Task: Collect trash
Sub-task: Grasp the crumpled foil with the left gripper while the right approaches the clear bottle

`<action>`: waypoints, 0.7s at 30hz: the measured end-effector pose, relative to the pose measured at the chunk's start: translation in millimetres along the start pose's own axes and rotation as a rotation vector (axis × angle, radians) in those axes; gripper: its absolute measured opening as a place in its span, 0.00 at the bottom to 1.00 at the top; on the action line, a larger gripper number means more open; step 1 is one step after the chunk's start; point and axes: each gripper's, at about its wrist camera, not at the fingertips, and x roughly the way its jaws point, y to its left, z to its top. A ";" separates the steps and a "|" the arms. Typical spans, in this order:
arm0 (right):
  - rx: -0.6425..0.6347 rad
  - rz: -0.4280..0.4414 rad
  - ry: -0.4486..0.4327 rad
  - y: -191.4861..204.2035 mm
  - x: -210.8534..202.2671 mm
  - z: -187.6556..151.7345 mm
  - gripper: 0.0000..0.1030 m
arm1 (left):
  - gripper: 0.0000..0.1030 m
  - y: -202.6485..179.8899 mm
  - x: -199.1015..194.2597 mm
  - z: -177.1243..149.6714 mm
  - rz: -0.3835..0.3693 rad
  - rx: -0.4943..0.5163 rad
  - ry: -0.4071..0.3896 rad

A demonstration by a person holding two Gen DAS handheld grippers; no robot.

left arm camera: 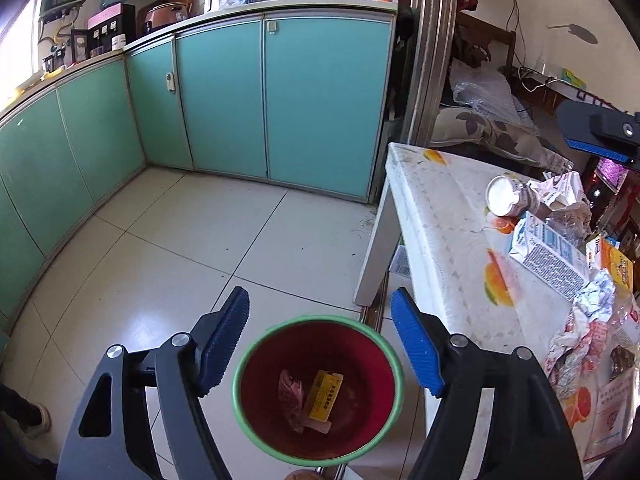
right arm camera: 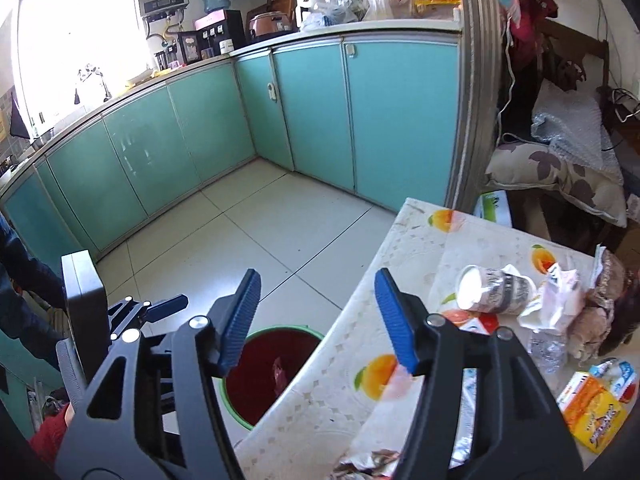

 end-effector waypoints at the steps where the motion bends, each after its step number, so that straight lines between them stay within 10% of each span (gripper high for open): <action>1: 0.000 -0.018 -0.015 -7.5 -11.4 -1.8 0.63 | 0.68 -7.3 -2.1 1.5 -0.016 0.005 -0.006; 9: 0.067 -0.188 -0.043 -84.2 -83.3 -36.4 0.68 | 0.68 -79.5 -11.8 9.6 -0.137 0.099 -0.034; 21: 0.051 -0.383 0.232 -149.3 -107.2 -123.2 0.68 | 0.83 -172.2 -25.3 -7.2 -0.341 0.313 -0.012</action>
